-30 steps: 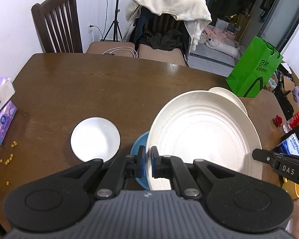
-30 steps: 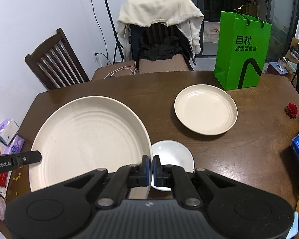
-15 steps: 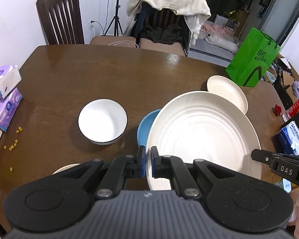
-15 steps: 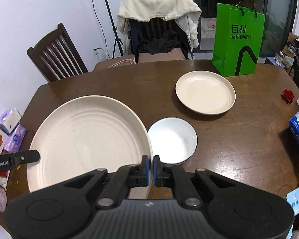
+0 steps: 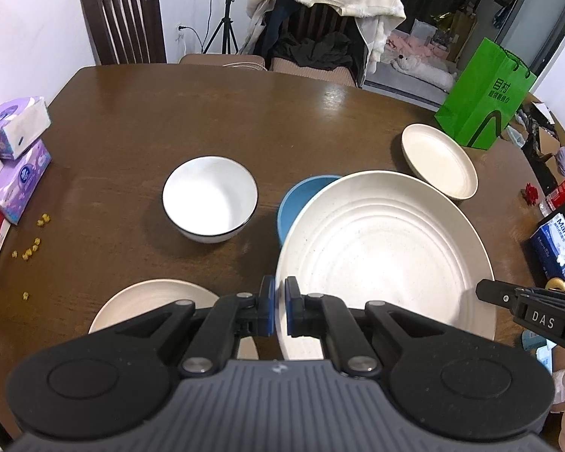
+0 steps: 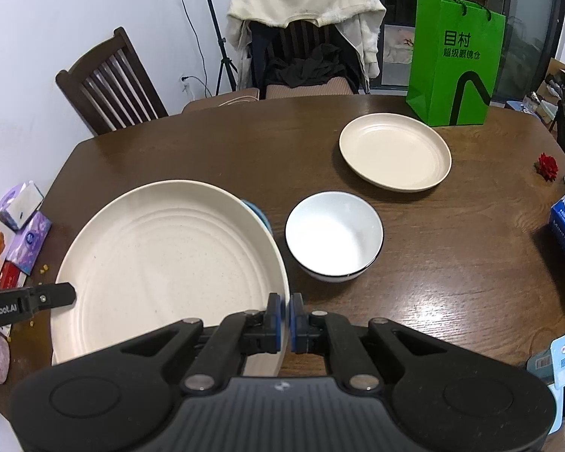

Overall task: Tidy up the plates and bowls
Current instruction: 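Carry both held plates back past the bowls toward the first cream plate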

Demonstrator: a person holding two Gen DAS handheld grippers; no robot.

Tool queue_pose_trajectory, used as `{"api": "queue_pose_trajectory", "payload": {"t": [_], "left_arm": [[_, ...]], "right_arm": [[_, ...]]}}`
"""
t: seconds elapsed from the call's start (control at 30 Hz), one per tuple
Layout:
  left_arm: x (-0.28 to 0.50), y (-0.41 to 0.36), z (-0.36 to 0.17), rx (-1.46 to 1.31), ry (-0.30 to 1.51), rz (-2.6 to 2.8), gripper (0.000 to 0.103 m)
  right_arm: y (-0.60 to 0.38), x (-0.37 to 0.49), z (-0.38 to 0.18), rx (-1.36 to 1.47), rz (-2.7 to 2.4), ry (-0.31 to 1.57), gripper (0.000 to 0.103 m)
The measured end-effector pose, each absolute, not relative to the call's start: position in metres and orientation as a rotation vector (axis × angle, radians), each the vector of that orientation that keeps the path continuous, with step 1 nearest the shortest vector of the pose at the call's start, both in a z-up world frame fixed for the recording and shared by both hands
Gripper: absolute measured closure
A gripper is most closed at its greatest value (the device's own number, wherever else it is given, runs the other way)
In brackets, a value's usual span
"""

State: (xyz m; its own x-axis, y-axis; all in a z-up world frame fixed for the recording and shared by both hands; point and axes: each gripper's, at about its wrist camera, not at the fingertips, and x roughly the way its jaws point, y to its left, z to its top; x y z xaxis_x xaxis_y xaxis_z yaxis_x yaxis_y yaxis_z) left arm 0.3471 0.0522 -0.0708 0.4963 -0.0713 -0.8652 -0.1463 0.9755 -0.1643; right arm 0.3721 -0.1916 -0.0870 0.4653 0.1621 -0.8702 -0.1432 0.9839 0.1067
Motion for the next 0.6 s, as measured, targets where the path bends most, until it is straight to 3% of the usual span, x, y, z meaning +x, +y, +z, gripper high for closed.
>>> {"api": "queue_pose_trajectory", "payload": {"t": [0.6], "left_arm": [[0.324, 0.071, -0.1, -0.245, 1.101, 0.072, 0.097]], "right_arm": [[-0.172, 0.35, -0.12, 0.009, 0.205, 1.121, 0.098]]}}
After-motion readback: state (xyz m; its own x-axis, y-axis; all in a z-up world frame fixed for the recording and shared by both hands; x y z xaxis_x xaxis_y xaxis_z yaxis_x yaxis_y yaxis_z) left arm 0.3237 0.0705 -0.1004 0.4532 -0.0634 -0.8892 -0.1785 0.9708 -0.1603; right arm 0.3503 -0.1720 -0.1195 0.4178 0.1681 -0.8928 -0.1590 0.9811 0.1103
